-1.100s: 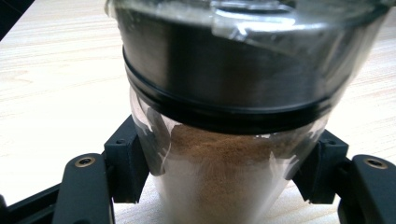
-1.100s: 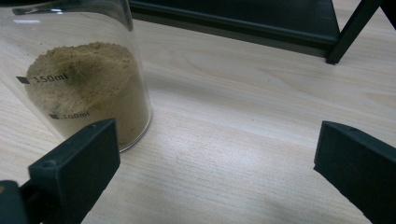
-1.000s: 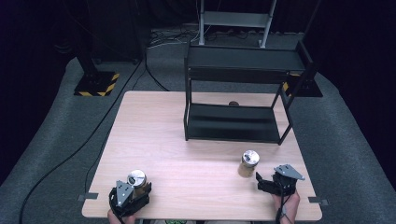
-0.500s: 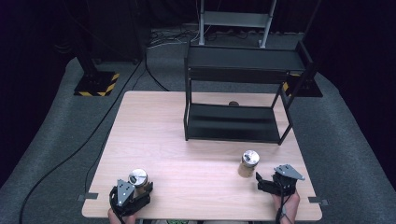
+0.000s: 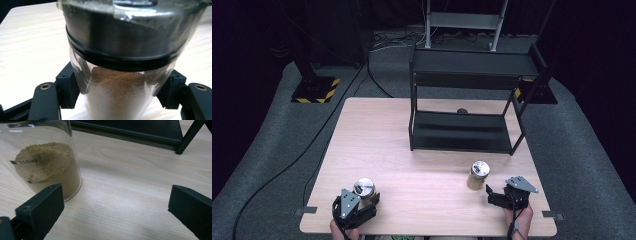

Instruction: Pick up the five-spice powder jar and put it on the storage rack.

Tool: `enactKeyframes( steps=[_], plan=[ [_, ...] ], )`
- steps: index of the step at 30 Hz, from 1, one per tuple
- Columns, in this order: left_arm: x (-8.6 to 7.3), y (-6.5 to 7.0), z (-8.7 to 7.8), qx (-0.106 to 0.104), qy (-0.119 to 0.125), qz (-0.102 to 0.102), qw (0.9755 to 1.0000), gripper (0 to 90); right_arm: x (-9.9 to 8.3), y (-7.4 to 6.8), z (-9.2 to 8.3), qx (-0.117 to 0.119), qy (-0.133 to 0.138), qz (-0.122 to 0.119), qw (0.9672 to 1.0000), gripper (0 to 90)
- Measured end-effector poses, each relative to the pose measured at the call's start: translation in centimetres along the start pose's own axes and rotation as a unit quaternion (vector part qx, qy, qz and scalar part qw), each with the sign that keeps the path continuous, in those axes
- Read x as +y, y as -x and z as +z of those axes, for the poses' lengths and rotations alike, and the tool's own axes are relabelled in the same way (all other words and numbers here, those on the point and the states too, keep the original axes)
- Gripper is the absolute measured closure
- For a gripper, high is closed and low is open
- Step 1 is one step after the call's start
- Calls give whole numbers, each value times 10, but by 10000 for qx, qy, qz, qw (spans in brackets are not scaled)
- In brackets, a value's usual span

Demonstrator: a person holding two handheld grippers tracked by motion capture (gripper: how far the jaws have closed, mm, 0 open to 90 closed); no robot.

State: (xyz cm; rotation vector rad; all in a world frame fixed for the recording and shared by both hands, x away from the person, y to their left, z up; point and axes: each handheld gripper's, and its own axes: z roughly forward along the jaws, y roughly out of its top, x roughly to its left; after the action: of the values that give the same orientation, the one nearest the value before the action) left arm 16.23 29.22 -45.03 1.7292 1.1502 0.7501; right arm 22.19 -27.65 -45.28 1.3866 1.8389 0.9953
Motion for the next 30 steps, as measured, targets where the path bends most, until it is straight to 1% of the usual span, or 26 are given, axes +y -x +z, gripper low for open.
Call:
enactKeyframes(
  steps=[9,14,22,30],
  plan=[
    [10,2,4,-116,38,79,9999,314,1,0,0,13,-25,-7,10000,0],
    [15,3,6,-186,33,155,9997,314,0,1,0,13,-6,1,10000,0],
    [22,4,11,-328,14,266,9991,314,0,1,0,22,-7,-4,10000,0],
    [27,6,15,-436,13,323,9985,314,0,1,0,16,6,-1,10000,0]
  ],
)
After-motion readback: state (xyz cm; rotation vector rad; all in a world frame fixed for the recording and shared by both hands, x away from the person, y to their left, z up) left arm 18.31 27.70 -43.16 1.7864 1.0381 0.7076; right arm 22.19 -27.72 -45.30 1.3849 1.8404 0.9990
